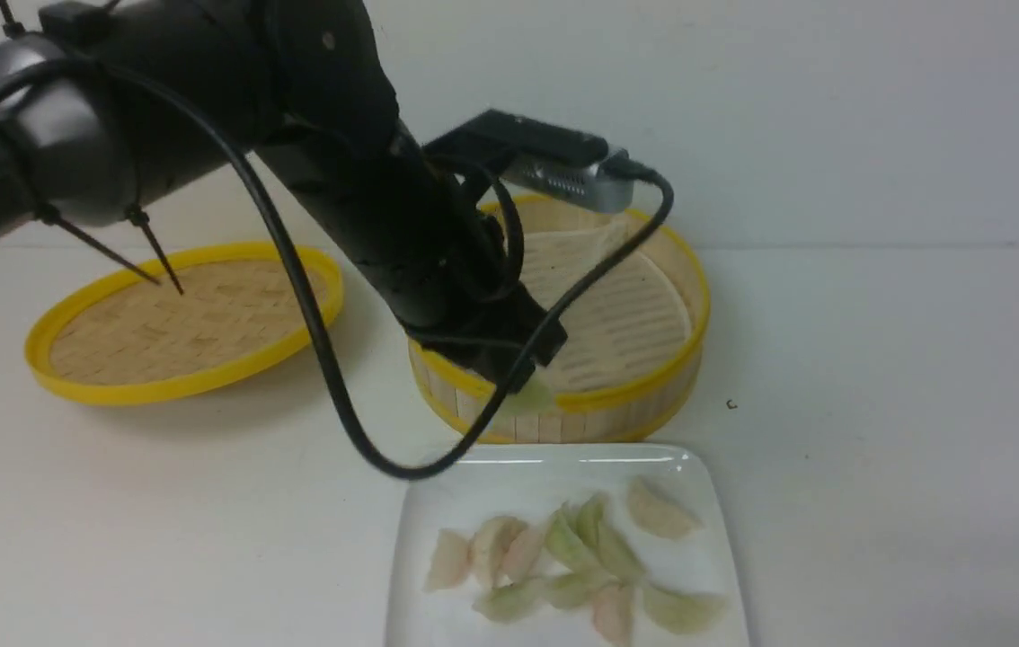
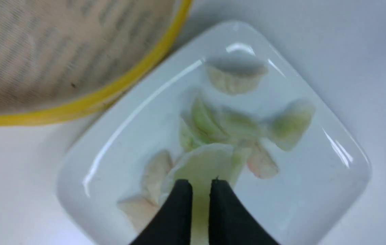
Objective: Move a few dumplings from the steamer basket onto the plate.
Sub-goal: Use the left arm to put the dumpling into the plate
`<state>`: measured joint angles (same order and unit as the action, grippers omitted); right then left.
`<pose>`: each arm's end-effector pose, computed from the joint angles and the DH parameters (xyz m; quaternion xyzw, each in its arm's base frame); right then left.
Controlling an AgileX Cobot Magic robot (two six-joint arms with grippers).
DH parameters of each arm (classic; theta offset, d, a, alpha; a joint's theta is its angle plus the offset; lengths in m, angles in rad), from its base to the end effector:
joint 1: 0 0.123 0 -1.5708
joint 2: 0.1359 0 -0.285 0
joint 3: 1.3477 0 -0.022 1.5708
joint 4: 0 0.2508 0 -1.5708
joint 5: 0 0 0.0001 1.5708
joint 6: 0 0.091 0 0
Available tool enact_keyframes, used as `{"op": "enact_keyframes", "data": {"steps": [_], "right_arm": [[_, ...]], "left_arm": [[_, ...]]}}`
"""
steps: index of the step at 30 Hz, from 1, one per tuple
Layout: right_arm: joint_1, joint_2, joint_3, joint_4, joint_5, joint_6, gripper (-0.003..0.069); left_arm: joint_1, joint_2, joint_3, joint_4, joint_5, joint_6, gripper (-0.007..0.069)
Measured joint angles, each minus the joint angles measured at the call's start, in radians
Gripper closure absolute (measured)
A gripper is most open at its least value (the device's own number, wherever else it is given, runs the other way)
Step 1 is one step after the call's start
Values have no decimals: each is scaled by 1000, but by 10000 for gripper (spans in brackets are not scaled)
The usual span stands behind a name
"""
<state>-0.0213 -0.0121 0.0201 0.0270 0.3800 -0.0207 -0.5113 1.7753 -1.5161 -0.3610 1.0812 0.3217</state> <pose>0.0523 -0.0002 0.1729 0.0074 0.8050 -0.0010 0.5932 0.3133 -0.2084 0.2890 0.3397 0.9119 -0.1838 0.1388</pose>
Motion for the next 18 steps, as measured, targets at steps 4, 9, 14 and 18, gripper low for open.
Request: {"op": "enact_keyframes", "data": {"steps": [4, 9, 14, 18], "right_arm": [[0, 0, 0, 0, 0, 0, 672], [0, 0, 0, 0, 0, 0, 672], [0, 0, 0, 0, 0, 0, 672], [0, 0, 0, 0, 0, 0, 672]], "left_arm": [[-51, 33, 110, -12, -113, 6, 589], [-72, 111, 135, -4, -205, 16, 557], [-72, 133, 138, 3, -233, 16, 354], [-72, 133, 93, 42, -238, -3, 160]]}}
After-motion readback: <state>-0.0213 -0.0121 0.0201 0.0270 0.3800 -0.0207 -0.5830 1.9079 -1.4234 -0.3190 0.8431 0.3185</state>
